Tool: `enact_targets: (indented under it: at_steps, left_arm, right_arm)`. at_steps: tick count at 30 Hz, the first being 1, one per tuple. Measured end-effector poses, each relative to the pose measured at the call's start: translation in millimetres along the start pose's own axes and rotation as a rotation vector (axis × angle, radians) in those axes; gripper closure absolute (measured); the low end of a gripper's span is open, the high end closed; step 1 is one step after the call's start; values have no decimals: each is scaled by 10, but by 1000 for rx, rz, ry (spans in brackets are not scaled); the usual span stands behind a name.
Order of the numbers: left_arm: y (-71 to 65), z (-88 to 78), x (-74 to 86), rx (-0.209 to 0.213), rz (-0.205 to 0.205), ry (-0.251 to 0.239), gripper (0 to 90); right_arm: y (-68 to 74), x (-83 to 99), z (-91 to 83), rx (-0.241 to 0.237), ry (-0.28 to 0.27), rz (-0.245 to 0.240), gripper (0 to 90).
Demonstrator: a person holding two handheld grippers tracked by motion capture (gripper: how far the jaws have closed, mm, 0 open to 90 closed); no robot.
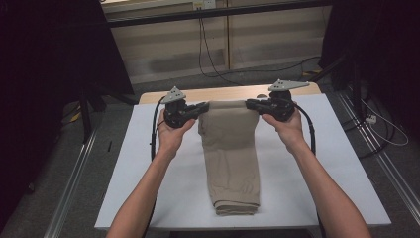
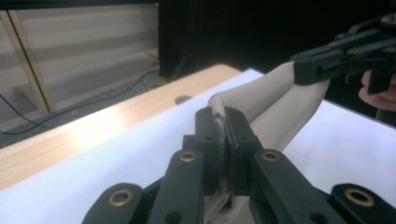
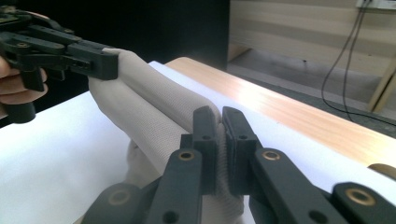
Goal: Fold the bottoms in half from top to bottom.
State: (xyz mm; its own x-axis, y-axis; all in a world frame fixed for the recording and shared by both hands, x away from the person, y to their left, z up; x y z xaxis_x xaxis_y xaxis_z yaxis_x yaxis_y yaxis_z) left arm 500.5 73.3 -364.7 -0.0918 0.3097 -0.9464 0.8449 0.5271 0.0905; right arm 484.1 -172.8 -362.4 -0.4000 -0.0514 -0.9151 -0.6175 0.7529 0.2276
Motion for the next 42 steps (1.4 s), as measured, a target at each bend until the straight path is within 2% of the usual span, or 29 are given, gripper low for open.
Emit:
enact_targets:
  at_steps: [5,13,15,17,20,24,27,29,30,32,37,42]
  left_arm:
    - [-176,-114,3,20,47,23,857]
    - [-421,-261,185,54,53,14,856]
    - [-458,-297,249,52,42,27,855]
    - [-512,-321,312,54,48,44,855]
    - [-653,-378,426,81,63,58,854]
    - [-794,-449,555,118,62,71,851]
    - [-915,-465,661,130,69,109,849]
    - [-1004,-492,710,153,68,120,848]
    - [-1052,-518,741,158,83,134,848]
    - [-1132,-553,798,177,88,151,847]
    - [-1324,-622,990,221,92,186,825]
    - [-1450,-670,1105,260,89,218,831]
  right_arm:
    - [104,119,-136,-16,5,-10,851]
    - [274,316,-277,-36,50,-65,851]
    - [325,395,-301,-49,58,-66,851]
    - [377,479,-320,-54,75,-76,850]
    - [446,602,-348,-66,91,-76,850]
    - [509,812,-412,-88,131,-84,849]
    - [563,954,-462,-106,149,-77,848]
    - [603,1041,-501,-113,158,-72,847]
    - [620,1073,-517,-118,162,-72,847]
    - [675,1177,-570,-132,173,-67,845]
    - [806,1407,-654,-157,225,-56,820]
    - [923,1606,-699,-167,287,-75,831]
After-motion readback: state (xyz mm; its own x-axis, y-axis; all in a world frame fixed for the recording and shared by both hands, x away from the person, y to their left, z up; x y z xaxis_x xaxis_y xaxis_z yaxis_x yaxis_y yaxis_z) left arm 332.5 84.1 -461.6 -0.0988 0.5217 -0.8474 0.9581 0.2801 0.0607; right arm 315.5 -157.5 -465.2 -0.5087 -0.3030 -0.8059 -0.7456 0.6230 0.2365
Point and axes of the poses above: each handheld gripper's, and its own axes: z roughly forward along the jaws, x roughly out of its underside, y roughly to its left, the point moved 5 cm from there along z, roughly forward along the jaws, and after that the axes turned 9 degrees about z, right-handed, at the moved point
